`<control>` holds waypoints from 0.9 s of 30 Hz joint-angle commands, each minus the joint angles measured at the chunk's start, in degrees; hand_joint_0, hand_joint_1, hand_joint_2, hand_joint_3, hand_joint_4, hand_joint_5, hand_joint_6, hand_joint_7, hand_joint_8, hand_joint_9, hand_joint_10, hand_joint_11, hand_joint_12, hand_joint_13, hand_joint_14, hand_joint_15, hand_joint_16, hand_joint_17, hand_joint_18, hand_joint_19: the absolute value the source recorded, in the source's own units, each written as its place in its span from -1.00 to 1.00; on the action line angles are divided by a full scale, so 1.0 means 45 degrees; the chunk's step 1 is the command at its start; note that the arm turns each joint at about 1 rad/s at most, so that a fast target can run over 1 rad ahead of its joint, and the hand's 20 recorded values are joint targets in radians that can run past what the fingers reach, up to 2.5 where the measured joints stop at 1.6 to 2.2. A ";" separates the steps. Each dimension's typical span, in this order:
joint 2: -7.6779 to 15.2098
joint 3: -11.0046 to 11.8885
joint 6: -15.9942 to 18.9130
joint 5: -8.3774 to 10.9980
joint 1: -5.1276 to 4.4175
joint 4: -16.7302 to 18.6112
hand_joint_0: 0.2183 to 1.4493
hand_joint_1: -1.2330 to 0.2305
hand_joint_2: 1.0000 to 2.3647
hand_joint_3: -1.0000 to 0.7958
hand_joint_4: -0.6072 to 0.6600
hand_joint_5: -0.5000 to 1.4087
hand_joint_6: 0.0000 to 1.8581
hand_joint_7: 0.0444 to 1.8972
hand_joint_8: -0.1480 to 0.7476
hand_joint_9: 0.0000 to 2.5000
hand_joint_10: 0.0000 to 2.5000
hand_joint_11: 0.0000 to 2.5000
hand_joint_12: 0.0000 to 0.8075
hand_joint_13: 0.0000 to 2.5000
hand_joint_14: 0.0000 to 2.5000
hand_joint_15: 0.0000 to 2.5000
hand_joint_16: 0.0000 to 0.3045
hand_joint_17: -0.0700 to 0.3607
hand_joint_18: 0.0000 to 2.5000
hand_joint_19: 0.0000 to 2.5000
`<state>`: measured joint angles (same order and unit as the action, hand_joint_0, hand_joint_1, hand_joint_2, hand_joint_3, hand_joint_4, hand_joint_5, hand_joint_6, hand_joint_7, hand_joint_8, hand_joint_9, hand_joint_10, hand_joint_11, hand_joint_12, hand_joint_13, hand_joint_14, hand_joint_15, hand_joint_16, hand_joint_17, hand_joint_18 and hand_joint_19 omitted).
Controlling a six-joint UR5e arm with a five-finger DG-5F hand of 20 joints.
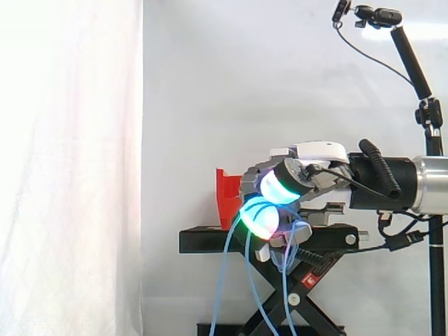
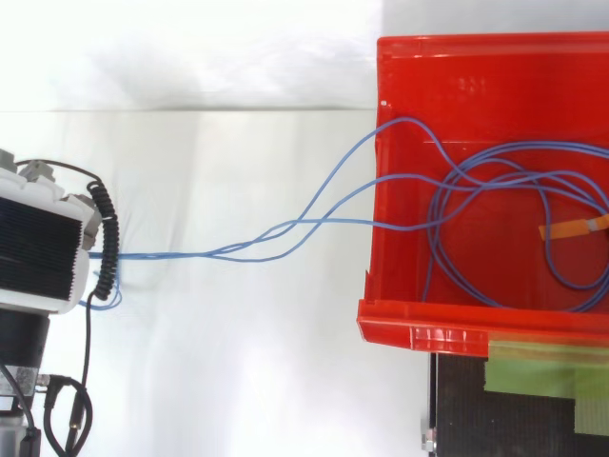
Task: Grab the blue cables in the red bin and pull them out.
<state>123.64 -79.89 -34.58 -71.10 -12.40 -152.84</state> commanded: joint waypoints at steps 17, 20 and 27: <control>0.0006 0.0000 0.0000 -0.0020 0.0001 0.0000 -0.18 -0.41 -1.00 -1.00 0.16 0.05 -0.10 -0.56 -0.12 -0.58 1.00 -0.10 -0.21 -0.03 -0.61 0.19 -0.66 -0.14 -0.36 -0.37; 0.0006 0.0000 0.0000 -0.0020 -0.0018 0.0000 -0.18 -0.41 -1.00 -1.00 0.17 0.06 -0.12 -0.55 -0.12 -0.58 1.00 -0.10 -0.21 -0.03 -0.62 0.18 -0.66 -0.14 -0.36 -0.37; 0.0006 0.0000 0.0000 -0.0001 0.0001 0.0000 -0.17 -0.41 -1.00 -1.00 0.15 0.11 -0.07 -0.54 -0.13 -0.55 1.00 -0.09 -0.22 -0.02 -0.64 0.20 -0.67 -0.15 -0.36 -0.37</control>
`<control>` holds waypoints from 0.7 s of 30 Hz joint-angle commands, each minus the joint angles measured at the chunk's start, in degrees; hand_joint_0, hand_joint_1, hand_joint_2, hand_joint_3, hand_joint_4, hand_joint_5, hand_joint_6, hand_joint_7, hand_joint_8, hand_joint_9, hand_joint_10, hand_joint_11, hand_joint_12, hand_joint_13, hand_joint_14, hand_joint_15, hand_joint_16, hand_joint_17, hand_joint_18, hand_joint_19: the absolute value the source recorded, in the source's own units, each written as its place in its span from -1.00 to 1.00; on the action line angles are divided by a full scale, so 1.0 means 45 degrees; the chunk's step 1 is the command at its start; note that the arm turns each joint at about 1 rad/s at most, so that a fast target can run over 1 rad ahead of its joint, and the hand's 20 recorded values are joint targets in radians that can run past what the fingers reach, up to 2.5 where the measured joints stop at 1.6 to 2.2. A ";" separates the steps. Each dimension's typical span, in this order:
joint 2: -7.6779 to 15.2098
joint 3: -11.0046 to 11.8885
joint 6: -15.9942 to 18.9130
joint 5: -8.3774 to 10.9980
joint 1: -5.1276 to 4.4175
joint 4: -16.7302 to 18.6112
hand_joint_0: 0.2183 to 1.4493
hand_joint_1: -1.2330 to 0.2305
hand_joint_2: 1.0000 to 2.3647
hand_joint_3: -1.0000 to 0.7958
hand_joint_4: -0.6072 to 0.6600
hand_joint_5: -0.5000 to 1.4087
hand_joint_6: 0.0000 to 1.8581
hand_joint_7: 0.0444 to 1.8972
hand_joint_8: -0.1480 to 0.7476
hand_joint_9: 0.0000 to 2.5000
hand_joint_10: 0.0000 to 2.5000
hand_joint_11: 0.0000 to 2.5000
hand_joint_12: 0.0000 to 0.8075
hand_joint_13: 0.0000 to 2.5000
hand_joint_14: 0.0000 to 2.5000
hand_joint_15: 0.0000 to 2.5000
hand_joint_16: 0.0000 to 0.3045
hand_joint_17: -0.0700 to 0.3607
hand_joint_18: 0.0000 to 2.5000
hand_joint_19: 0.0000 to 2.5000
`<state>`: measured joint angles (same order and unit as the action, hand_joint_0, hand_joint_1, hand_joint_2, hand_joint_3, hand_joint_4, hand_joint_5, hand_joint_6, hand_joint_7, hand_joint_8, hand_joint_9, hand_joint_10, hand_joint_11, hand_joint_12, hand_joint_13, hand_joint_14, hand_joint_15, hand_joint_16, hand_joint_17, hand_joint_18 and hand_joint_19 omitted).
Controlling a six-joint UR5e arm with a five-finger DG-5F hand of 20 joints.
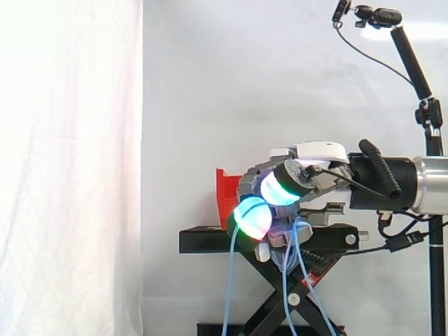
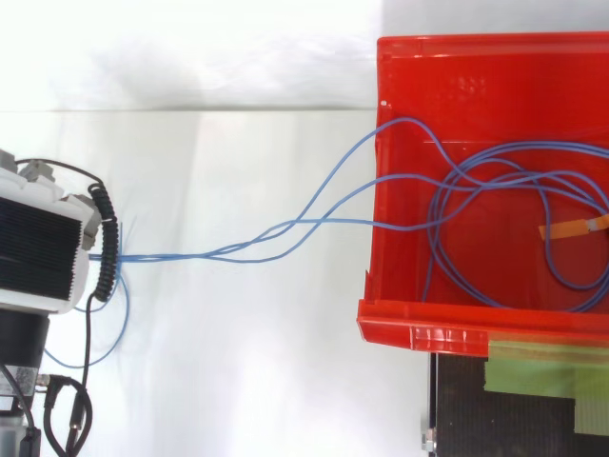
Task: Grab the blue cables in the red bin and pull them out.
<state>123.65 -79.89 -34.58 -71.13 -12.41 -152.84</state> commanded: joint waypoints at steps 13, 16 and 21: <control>-0.0017 0.0000 0.0000 0.0005 -0.0017 -0.0157 0.00 -0.40 -1.00 -1.00 0.07 0.15 0.29 -0.52 -0.18 -0.49 1.00 -0.01 -0.29 0.01 -0.71 0.26 -0.71 -0.21 -0.36 -0.35; -0.0017 0.0000 0.0000 -0.0015 -0.0017 -0.0157 0.09 -0.40 -1.00 -1.00 0.02 0.12 0.36 -0.52 -0.20 -0.49 1.00 0.01 -0.30 0.02 -0.72 0.26 -0.71 -0.22 -0.36 -0.35; -0.0017 0.0000 0.0000 -0.0015 -0.0017 -0.0157 0.14 -0.38 -1.00 -1.00 0.01 0.09 0.44 -0.52 -0.21 -0.49 1.00 0.01 -0.32 0.03 -0.70 0.26 -0.71 -0.22 -0.35 -0.36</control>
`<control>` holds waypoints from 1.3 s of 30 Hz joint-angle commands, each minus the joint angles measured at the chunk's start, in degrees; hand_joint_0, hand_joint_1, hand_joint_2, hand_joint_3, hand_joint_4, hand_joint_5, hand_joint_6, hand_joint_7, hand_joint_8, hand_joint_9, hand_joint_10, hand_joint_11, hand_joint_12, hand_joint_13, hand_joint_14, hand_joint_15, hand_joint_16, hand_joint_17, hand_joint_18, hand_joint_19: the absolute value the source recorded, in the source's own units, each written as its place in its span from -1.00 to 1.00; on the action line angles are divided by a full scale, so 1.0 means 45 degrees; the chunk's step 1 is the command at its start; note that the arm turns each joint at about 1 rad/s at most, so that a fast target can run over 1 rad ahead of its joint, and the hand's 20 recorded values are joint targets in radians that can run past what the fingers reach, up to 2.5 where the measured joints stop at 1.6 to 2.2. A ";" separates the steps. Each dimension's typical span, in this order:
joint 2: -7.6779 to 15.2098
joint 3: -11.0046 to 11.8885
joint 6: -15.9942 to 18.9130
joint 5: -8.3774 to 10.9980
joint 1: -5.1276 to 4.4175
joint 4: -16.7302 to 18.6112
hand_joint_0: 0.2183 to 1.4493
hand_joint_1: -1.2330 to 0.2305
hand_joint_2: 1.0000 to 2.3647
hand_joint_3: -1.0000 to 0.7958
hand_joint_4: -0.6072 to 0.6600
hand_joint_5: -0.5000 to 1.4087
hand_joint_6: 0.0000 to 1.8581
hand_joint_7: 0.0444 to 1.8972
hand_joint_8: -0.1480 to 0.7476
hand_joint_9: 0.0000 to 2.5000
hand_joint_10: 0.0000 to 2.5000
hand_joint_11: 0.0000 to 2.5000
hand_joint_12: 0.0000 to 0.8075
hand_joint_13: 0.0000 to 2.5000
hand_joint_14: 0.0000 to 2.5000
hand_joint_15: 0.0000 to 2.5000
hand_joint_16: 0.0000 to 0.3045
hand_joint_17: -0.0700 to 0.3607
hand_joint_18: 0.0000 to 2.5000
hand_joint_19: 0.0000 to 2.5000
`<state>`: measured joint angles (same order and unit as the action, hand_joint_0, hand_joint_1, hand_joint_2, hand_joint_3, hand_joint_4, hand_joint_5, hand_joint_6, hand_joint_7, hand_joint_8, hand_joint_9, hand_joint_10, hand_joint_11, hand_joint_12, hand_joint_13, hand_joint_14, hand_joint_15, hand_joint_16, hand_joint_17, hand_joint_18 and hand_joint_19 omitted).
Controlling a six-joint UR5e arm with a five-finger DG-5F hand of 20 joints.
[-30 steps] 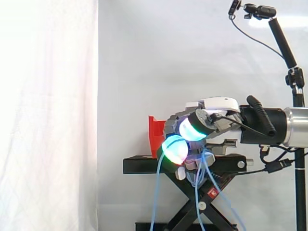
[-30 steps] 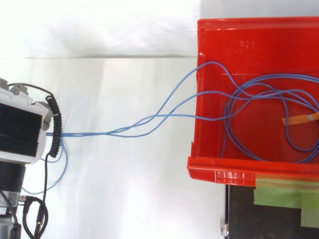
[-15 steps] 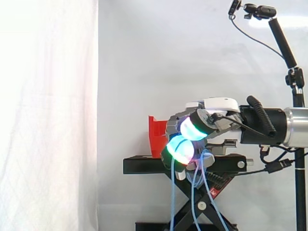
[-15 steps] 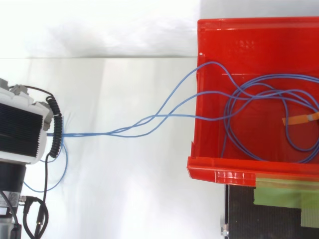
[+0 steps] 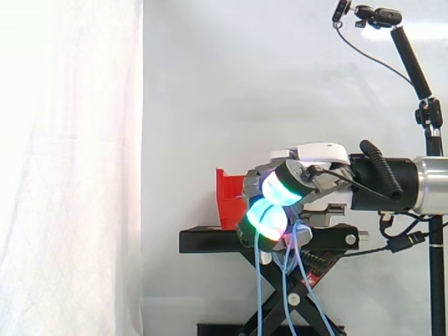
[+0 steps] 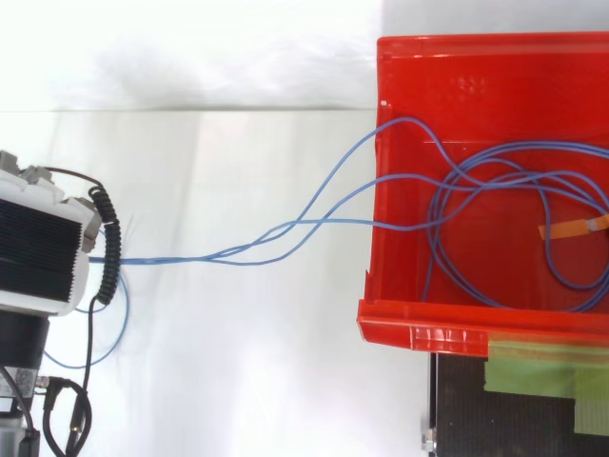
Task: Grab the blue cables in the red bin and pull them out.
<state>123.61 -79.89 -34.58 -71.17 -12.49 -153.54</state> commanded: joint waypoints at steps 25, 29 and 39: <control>0.0013 0.0000 0.4824 0.0093 -0.0233 -0.3517 0.18 -0.38 -1.00 -1.00 -0.07 0.07 0.48 -0.57 -0.20 -0.47 1.00 0.04 -0.29 -0.14 0.60 -0.01 -0.74 -0.27 -0.14 -0.14; 0.0013 0.0000 0.4824 0.0054 -0.0292 -0.3575 0.18 -0.39 -1.00 -1.00 -0.09 0.07 0.47 -0.58 -0.20 -0.47 1.00 0.04 -0.29 -0.15 0.62 0.00 -0.74 -0.26 -0.14 -0.15; 0.0013 0.0000 0.4571 -0.0356 -0.0311 -0.3634 0.18 -0.39 -1.00 -1.00 -0.09 0.07 0.46 -0.57 -0.21 -0.47 1.00 0.03 -0.30 -0.17 0.75 -0.05 -0.74 -0.27 -0.14 -0.13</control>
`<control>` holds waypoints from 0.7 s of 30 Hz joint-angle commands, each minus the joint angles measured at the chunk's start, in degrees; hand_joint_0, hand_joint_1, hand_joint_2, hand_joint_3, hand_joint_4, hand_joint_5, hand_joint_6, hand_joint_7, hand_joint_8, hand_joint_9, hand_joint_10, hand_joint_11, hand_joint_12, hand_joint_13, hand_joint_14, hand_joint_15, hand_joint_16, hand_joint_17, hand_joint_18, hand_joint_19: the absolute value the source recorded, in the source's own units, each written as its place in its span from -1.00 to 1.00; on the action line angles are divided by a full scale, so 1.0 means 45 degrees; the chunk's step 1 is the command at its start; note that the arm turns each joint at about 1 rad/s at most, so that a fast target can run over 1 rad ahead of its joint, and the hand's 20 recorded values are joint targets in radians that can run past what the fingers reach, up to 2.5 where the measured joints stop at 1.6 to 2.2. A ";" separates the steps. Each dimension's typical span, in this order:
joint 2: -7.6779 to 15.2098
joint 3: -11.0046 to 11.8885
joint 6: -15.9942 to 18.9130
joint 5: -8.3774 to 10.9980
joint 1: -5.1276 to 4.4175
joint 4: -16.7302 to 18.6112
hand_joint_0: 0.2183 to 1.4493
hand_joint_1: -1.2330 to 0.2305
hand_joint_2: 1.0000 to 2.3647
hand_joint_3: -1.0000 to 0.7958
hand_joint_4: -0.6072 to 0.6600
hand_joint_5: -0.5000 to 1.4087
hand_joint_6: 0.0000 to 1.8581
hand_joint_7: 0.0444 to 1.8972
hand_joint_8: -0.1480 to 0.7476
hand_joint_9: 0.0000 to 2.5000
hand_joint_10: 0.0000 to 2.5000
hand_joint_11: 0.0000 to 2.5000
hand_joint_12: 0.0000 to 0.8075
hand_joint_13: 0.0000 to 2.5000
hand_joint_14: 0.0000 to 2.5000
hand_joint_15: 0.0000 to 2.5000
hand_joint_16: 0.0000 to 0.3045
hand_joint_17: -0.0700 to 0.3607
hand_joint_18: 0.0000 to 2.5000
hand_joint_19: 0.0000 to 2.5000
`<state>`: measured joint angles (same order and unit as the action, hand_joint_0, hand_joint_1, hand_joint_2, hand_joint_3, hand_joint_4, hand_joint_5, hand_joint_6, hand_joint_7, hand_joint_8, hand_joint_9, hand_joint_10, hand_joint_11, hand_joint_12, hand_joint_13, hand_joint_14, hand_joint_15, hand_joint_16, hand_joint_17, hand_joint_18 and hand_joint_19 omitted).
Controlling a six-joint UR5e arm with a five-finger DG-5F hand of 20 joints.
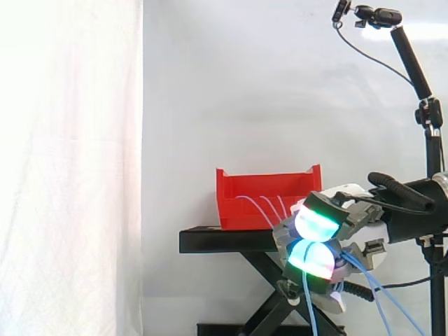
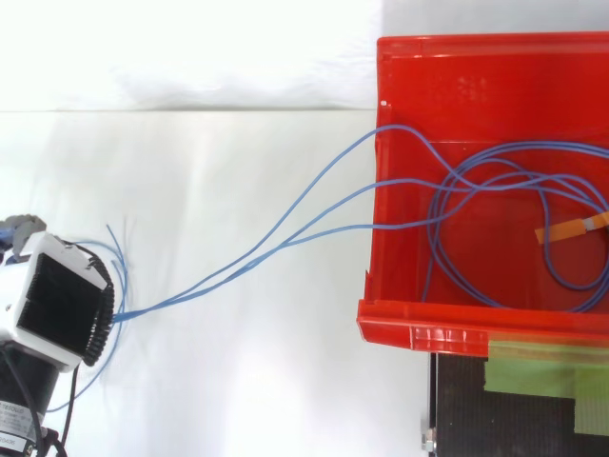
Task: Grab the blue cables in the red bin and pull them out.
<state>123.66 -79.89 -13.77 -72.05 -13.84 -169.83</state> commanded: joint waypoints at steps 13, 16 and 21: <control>0.0000 0.0000 -0.0329 -0.0259 -0.0010 0.0122 0.18 -0.39 -1.00 -1.00 -0.15 0.07 0.44 -0.58 -0.24 -0.46 1.00 0.06 -0.31 -0.17 1.00 -0.15 -0.74 -0.27 -0.12 -0.13; 0.0000 0.0000 -0.0329 -0.0259 -0.0010 0.0122 0.18 -0.39 -1.00 -1.00 -0.15 0.07 0.43 -0.57 -0.24 -0.45 1.00 0.04 -0.31 -0.17 1.00 -0.15 -0.74 -0.27 -0.12 -0.13; 0.0000 0.0000 -0.0329 -0.0259 -0.0010 0.0122 0.18 -0.40 -1.00 -1.00 -0.14 0.07 0.42 -0.57 -0.25 -0.44 1.00 0.05 -0.31 -0.17 1.00 -0.15 -0.75 -0.27 -0.12 -0.13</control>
<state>123.66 -79.89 -15.24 -73.21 -13.87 -169.28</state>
